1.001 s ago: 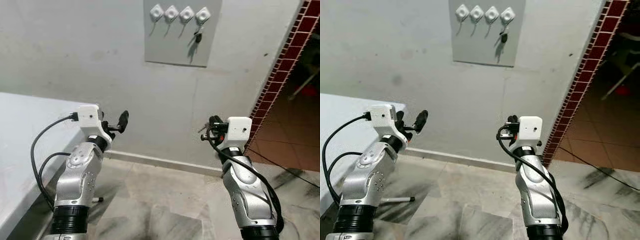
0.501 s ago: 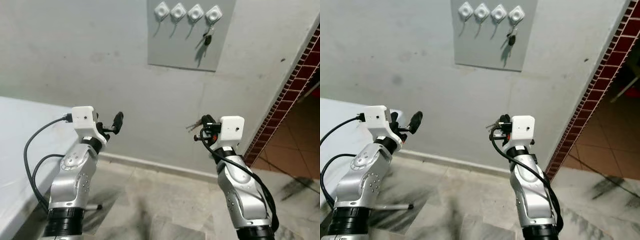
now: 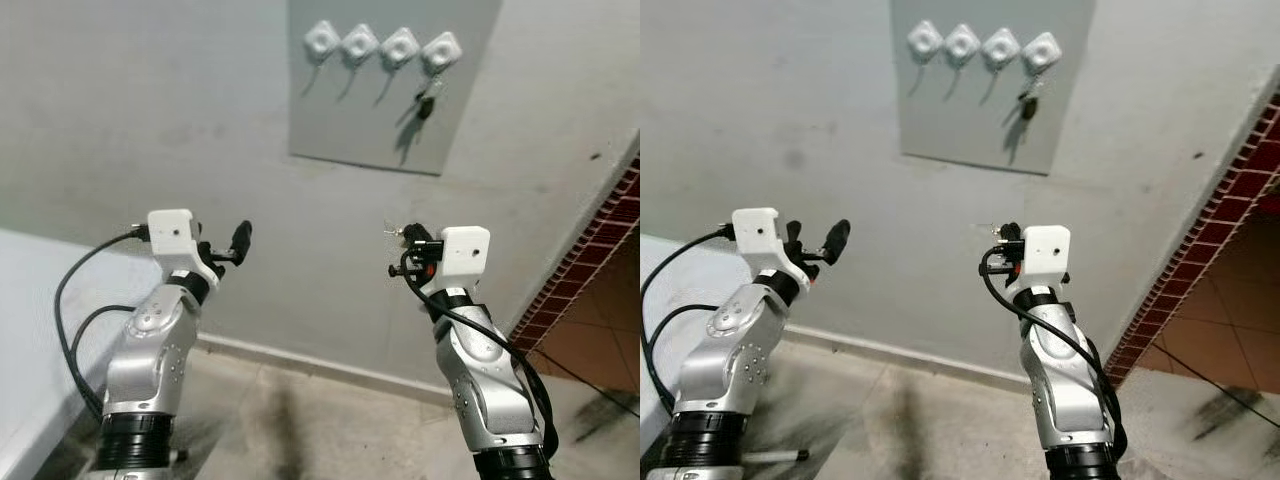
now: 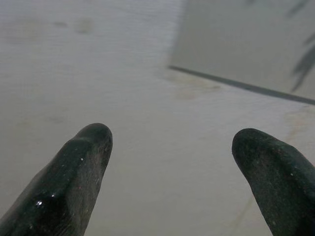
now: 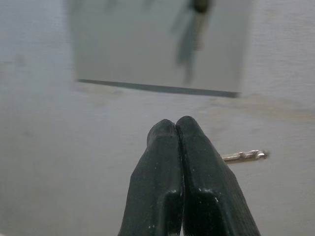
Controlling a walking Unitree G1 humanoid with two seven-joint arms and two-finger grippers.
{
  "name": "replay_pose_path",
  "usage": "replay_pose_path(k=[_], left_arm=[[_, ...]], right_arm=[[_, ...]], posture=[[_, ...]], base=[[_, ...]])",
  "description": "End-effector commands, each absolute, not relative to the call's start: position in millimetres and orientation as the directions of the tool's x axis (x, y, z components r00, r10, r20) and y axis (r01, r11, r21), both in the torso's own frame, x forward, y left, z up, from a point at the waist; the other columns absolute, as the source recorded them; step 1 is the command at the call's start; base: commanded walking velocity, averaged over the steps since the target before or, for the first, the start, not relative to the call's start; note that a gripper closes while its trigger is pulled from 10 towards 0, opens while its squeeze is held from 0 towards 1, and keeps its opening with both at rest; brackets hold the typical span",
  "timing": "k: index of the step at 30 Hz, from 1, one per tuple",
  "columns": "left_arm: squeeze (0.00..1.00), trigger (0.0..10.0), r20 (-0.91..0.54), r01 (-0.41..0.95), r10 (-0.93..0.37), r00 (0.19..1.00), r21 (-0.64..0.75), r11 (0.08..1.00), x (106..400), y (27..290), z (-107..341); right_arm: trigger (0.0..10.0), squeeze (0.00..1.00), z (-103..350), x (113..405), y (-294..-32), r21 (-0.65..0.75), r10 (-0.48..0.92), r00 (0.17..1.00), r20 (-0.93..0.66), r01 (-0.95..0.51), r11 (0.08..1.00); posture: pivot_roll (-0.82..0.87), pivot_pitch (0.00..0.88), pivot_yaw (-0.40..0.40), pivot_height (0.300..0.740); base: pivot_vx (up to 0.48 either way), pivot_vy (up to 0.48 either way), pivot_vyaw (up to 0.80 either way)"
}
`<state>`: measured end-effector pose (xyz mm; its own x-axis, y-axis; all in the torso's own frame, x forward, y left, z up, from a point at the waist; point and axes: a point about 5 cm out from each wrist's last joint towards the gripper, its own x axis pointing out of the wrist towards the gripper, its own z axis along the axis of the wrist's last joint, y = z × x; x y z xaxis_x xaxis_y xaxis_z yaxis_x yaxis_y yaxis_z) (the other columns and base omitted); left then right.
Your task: Hang keys on a hook
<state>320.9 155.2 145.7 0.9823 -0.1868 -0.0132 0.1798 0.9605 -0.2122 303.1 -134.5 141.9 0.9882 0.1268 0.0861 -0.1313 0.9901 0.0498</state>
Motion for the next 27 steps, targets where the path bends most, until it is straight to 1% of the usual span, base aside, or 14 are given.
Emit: replay_pose_path(k=[1, 11, 14, 19, 23, 27], left_arm=[[0.0, 10.0, -0.004, 0.182, -0.187, 0.982, -0.197, 0.963, 322, 156, 150], [0.0, 10.0, -0.004, 0.172, -0.176, 0.984, -0.19, 0.967, 321, 157, 150], [0.0, 10.0, -0.013, 0.142, -0.147, 0.989, -0.184, 0.973, 322, 158, 147], [0.0, 10.0, -0.019, 0.147, -0.154, 0.988, -0.194, 0.97, 322, 158, 147], [0.0, 10.0, -0.011, 0.185, -0.191, 0.982, -0.198, 0.963, 322, 156, 149], [0.0, 10.0, 0.005, 0.272, -0.274, 0.962, -0.129, 0.954, 320, 143, 155]], right_arm=[[10.0, 0.0, 148, 305, -137, 0.047, 0.117, 0.987, 0.108, -0.122, 0.991], [10.0, 0.0, 148, 304, -136, 0.043, 0.123, 0.987, 0.107, -0.129, 0.991], [10.0, 0.0, 148, 304, -136, 0.04, 0.128, 0.986, 0.105, -0.133, 0.99], [10.0, 0.0, 148, 304, -135, 0.036, 0.132, 0.986, 0.105, -0.137, 0.99], [10.0, 0.0, 149, 304, -134, 0.032, 0.138, 0.985, 0.108, -0.142, 0.989], [10.0, 0.0, 151, 306, -132, 0.021, 0.16, 0.98, 0.117, -0.164, 0.986]], posture=[[-0.03, 0.0, -0.009, 0.74], [-0.03, 0.0, -0.011, 0.74], [-0.03, 0.0, -0.011, 0.74], [-0.03, 0.0, -0.011, 0.74], [-0.03, 0.0, -0.016, 0.74], [-0.03, 0.0, -0.016, 0.74]], base=[[0.48, 0.0, 0.0], [0.454, 0.0, 0.0], [0.0, 0.0, 0.0], [0.0, 0.0, 0.0], [0.0, 0.0, 0.0], [0.0, 0.0, 0.0]])
